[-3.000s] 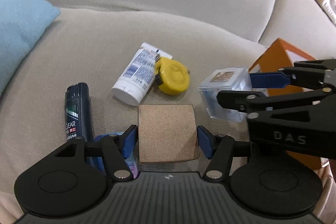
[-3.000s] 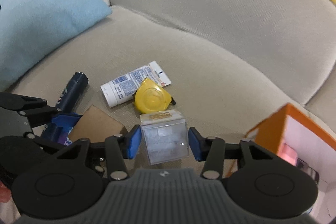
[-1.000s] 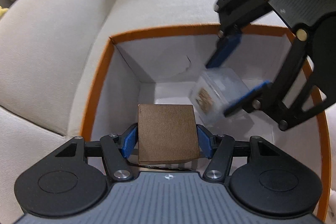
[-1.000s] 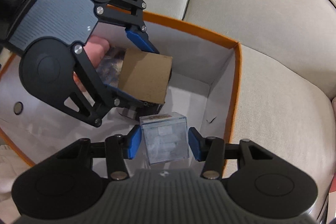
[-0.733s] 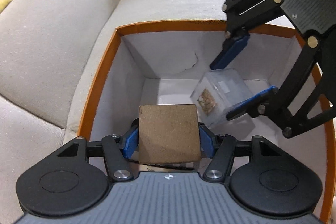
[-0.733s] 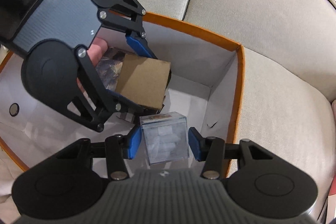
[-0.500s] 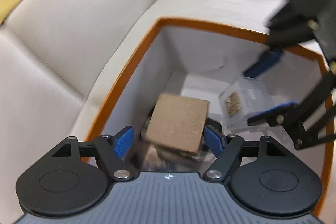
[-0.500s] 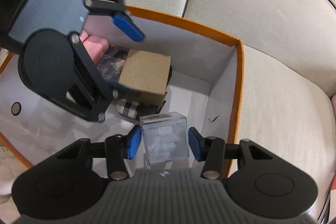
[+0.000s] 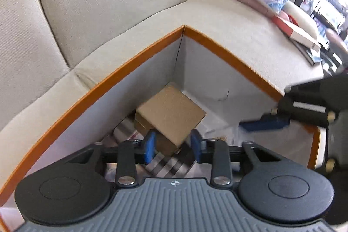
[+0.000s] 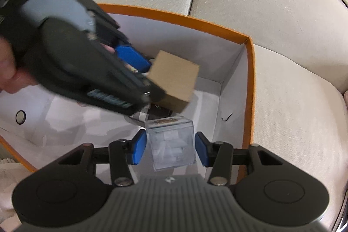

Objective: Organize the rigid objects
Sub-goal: 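Release the cardboard box into the box with left tool while right tool lowers cube, then place the clear cube box beside the cardboard box and open right tool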

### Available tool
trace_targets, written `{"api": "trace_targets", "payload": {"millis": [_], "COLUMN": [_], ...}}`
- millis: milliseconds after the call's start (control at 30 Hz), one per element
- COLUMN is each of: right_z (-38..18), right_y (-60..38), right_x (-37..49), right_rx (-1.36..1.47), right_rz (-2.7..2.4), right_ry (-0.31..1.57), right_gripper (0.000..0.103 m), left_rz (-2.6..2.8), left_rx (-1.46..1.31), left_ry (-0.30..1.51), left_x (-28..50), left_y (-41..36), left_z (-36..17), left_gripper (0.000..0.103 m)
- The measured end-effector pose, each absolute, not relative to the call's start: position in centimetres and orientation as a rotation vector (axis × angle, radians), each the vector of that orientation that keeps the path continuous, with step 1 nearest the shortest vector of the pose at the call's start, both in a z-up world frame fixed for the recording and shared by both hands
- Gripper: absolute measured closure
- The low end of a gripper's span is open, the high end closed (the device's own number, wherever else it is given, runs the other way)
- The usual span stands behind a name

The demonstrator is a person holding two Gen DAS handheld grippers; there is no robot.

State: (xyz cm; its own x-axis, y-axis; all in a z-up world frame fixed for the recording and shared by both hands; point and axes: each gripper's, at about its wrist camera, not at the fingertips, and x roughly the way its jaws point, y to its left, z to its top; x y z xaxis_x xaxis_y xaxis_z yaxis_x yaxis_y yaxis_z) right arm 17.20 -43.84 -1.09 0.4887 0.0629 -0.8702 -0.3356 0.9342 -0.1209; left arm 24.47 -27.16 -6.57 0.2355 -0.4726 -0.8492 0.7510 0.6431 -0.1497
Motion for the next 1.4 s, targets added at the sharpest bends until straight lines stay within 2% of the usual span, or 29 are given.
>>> {"api": "trace_targets", "payload": {"millis": [100,667,867,1100,1400], "right_z": [-1.5,-2.2,-3.2,-4.9,-6.8], "right_y": [-43.7,-42.9,-42.0,-39.8,-38.0], "right_x": [17.4,18.8,18.8,18.3,18.7], "right_rx": [-0.310,-0.462,-0.641,-1.014,-1.284], "right_rz": [0.239,0.252,0.304,0.414,0.528], "right_ry": [1.033,1.017,1.024,0.971,0.928], "right_gripper": [0.053,0.053,0.053,0.053,0.053], "left_rz": [-0.869,-0.887,-0.849,-0.786,-0.670], "left_rx": [0.274,0.283,0.293,0.238,0.151], "left_ry": [1.054,1.080,1.078,1.077,1.098], "left_x": [25.2,26.1,24.6,22.5,20.4], "left_y": [-27.8,-27.5,-24.8,-21.9,-17.8], "left_z": [-7.2,-7.3,-5.8,-4.8,-4.6], "left_gripper": [0.079,0.079,0.079,0.076,0.075]}}
